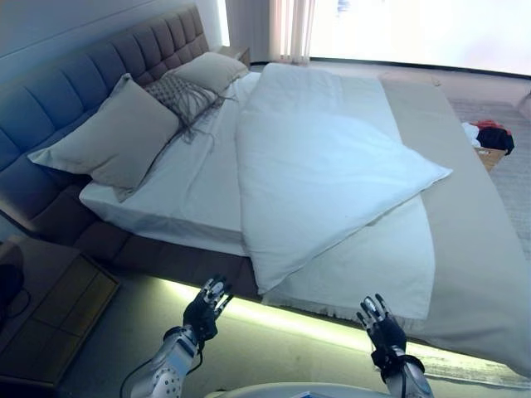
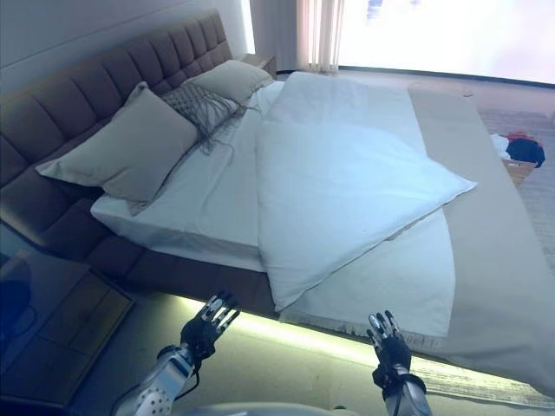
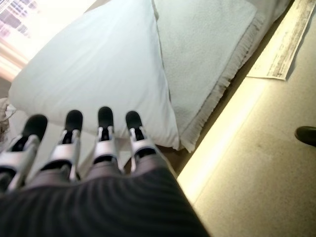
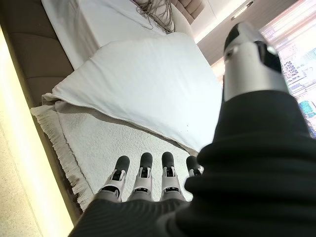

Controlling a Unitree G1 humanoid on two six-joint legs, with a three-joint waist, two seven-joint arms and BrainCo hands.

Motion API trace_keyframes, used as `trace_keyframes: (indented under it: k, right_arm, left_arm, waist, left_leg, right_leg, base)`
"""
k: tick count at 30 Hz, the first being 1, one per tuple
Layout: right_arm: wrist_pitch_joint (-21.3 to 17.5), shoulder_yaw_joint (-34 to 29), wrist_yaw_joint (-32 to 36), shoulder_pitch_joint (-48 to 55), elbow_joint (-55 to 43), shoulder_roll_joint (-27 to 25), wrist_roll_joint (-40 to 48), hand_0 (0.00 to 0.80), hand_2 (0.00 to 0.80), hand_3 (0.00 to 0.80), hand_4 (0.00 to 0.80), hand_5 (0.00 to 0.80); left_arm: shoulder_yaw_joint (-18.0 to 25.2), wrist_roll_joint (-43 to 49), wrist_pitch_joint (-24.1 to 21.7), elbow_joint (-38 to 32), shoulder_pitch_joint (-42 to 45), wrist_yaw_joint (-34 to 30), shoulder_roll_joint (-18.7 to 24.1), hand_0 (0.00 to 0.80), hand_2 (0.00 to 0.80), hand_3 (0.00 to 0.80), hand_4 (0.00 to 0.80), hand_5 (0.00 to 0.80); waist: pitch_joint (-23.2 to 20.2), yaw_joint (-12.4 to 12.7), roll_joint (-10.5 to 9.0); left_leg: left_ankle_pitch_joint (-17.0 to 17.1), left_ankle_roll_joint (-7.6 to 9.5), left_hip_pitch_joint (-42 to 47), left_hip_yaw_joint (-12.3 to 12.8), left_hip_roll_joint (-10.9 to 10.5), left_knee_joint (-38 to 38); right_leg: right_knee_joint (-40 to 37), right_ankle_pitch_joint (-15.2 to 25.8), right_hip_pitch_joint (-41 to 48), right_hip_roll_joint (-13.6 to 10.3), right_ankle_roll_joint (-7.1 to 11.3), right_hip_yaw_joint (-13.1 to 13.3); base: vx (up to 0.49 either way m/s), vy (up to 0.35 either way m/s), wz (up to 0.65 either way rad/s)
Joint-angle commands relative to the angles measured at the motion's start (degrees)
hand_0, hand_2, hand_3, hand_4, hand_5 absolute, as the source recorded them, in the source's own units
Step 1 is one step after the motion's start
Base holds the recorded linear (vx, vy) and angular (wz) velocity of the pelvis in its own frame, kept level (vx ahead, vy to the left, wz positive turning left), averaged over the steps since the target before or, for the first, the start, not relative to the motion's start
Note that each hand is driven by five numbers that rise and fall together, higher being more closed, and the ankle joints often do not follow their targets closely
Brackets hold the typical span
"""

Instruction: Make the bed neatly

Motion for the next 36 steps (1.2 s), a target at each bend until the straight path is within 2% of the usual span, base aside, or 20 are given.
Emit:
trace_keyframes:
  k: [1,6,13,17,20,22,26,30,33,36]
  right_arm:
    - [-2.3,-1.3,1.0,-1.7,-2.8,1.3,0.2,0.000,0.000,0.000,0.000,0.000]
    - [-1.9,-1.1,0.4,-1.9,-3.1,1.4,0.4,0.000,0.000,0.000,0.000,0.000]
    - [-1.1,-1.0,1.4,-1.6,-3.4,1.6,-0.1,0.000,0.000,0.000,0.000,0.000]
    - [0.2,-0.8,1.6,-1.7,-3.4,1.1,-0.9,0.000,0.000,0.000,0.000,0.000]
    - [1.6,-0.6,2.9,-1.5,-3.8,0.1,-0.9,0.000,0.000,0.000,0.000,0.000]
    - [2.0,-0.1,2.3,-2.1,-3.5,-0.5,0.6,0.000,0.000,0.000,0.000,0.000]
    - [1.4,-0.4,2.5,-2.5,-2.5,-0.2,2.5,0.000,0.000,0.000,0.000,0.000]
    - [1.5,-0.8,3.1,-0.4,-4.2,1.0,0.6,0.000,0.000,0.000,0.000,0.000]
    - [0.3,-0.7,2.6,0.3,-5.4,1.5,0.1,0.000,0.000,0.000,0.000,0.000]
    - [-2.4,-0.5,2.4,-0.6,-4.0,1.8,1.2,0.000,0.000,0.000,0.000,0.000]
  left_arm:
    - [1.5,1.5,-1.6,-1.5,-2.5,-2.2,2.5,0.000,0.000,0.000,0.000,0.000]
    - [1.7,3.2,-1.9,-1.7,-2.8,-1.3,2.5,0.000,0.000,0.000,0.000,0.000]
    - [1.8,4.3,-2.7,-2.5,-1.9,-3.5,3.2,0.000,0.000,0.000,0.000,0.000]
    - [1.9,3.1,-3.4,-3.2,-1.5,-3.8,3.0,0.000,0.000,0.000,0.000,0.000]
    - [1.6,1.5,-3.8,-4.0,-0.7,-3.7,2.5,0.000,0.000,0.000,0.000,0.000]
    - [1.5,1.3,-3.7,-4.0,-0.1,-3.9,2.4,0.000,0.000,0.000,0.000,0.000]
    - [0.6,1.9,-2.9,-3.4,0.0,-4.8,2.2,0.000,0.000,0.000,0.000,0.000]
    - [1.4,0.9,-2.7,-3.6,0.5,-4.0,2.4,0.000,0.000,0.000,0.000,0.000]
    - [1.8,-0.2,-2.9,-3.3,0.5,-4.3,2.9,0.000,0.000,0.000,0.000,0.000]
    - [0.4,-0.6,-3.8,-0.4,-1.8,-4.9,3.5,0.000,0.000,0.000,0.000,0.000]
  waist:
    - [0.0,0.4,-2.54]
    - [-0.1,0.3,-2.71]
    - [-0.1,0.1,-2.86]
    - [-0.1,-0.2,-3.14]
    - [0.8,0.0,-3.60]
    - [1.8,0.7,-3.69]
    - [2.1,0.3,-3.34]
    - [2.1,-0.7,-2.76]
    - [2.7,-0.9,-2.67]
    - [3.8,-0.8,-2.10]
  left_leg:
    - [0.6,2.45,-1.0,0.4,-1.2,0.8]
    - [0.4,2.39,-0.9,0.5,-0.9,0.9]
    - [-0.2,2.40,-0.5,0.9,-0.5,2.0]
    - [-0.8,1.99,-0.8,0.7,0.3,4.0]
    - [-1.3,1.47,-3.4,-2.8,0.0,9.5]
    - [-1.1,1.56,-4.6,-5.3,-1.0,11.1]
    - [-1.8,2.20,-4.2,-3.1,-1.6,8.8]
    - [-2.3,3.28,-3.2,-1.9,-2.8,7.3]
    - [-3.1,5.53,-3.4,-2.7,-5.2,8.1]
    - [-4.3,8.44,-4.5,-4.1,-7.8,10.6]
  right_leg:
    - [1.5,1.5,-0.4,-1.6,0.19,-2.1]
    - [1.5,1.5,-0.5,-1.5,0.24,-1.9]
    - [1.8,1.3,-0.6,-1.0,-0.07,-1.0]
    - [2.0,1.2,-0.7,-0.2,-0.66,0.5]
    - [2.5,1.0,-1.3,1.2,-1.70,3.4]
    - [1.7,2.0,-1.3,1.4,-1.81,4.6]
    - [1.9,2.5,-1.9,-0.4,-0.98,3.6]
    - [6.2,1.4,-3.8,-3.5,0.79,2.7]
    - [14.3,2.0,-6.6,-5.9,2.13,3.2]
    - [26.4,4.0,-10.5,-7.7,1.17,4.2]
  base:
    - [0.000,0.000,0.00]
    - [0.000,0.000,0.00]
    - [0.003,-0.025,-0.03]
    - [0.017,-0.031,-0.06]
    - [0.006,-0.015,-0.11]
    - [0.020,0.069,-0.21]
    - [0.051,0.178,-0.21]
    - [0.069,0.218,-0.01]
    - [0.048,0.207,0.10]
    - [0.052,0.224,0.25]
